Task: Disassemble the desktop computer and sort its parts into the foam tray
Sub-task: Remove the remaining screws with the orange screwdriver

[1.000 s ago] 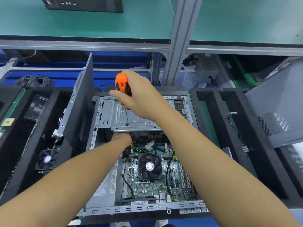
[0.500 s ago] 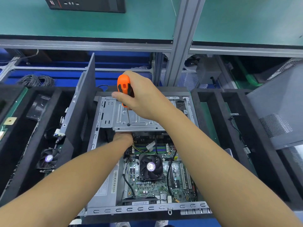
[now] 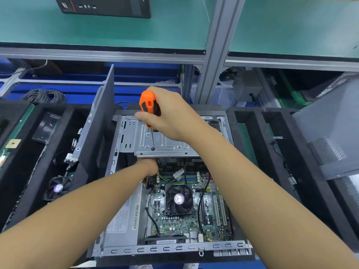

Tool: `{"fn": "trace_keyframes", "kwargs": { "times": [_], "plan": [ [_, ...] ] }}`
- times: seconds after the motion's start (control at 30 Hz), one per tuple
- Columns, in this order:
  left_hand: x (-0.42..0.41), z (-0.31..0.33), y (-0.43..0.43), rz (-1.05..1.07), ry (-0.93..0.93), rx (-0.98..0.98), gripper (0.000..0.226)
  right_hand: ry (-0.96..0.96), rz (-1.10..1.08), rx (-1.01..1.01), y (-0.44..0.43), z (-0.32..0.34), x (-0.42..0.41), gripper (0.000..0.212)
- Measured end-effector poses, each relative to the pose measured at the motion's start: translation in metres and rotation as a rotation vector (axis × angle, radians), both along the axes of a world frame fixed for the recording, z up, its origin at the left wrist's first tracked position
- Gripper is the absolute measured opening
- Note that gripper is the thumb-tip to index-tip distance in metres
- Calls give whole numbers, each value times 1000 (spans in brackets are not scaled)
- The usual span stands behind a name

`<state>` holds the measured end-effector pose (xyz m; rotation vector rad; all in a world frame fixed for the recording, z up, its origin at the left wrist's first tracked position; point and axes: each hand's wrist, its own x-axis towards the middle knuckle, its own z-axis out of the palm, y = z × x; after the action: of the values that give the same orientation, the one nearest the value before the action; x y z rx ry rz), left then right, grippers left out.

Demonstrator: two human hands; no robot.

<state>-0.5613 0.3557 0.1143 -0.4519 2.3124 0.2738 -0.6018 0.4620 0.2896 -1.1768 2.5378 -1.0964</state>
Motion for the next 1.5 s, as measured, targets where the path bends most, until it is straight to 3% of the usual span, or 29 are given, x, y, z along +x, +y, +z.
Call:
{"fn": "trace_keyframes", "kwargs": {
  "times": [0.1,0.2,0.3,0.37,0.47,0.57,0.77,0.87,1.03,1.07,1.13,1.17,1.3,1.4,1.5],
  "plan": [
    [4,21,-6,-201,-130,81,33,38,11,28,0,7,1,44],
    [13,46,-11,-209,-119,171,19,33,54,71,-1,11,2,31],
    [16,84,-20,-202,-165,236,23,-10,75,119,-2,18,-1,22],
    [14,117,-35,-108,-174,382,27,-29,75,140,-4,22,-3,21],
    [8,163,-63,42,120,483,25,-86,52,106,-5,24,-4,13],
    [8,184,-76,-55,502,587,17,-30,19,96,-13,22,1,22],
    [13,148,-57,101,817,952,14,3,22,141,-16,22,5,18],
    [13,140,-51,110,969,893,2,18,63,203,-15,28,5,27],
    [12,128,-44,106,1099,852,38,-39,-29,222,-20,35,7,22],
    [11,126,-43,140,1128,834,32,19,-87,216,-22,36,8,28],
    [10,122,-40,200,1140,836,11,166,-212,244,-26,39,9,46],
    [10,119,-39,223,1141,828,16,204,-255,270,-28,41,9,48],
    [9,118,-42,242,1127,823,20,228,-230,297,-31,46,8,35],
    [10,121,-54,171,1013,987,14,261,-128,336,-28,53,7,23],
    [12,122,-62,137,954,1105,23,264,-67,388,-25,61,6,17]
  ]
}}
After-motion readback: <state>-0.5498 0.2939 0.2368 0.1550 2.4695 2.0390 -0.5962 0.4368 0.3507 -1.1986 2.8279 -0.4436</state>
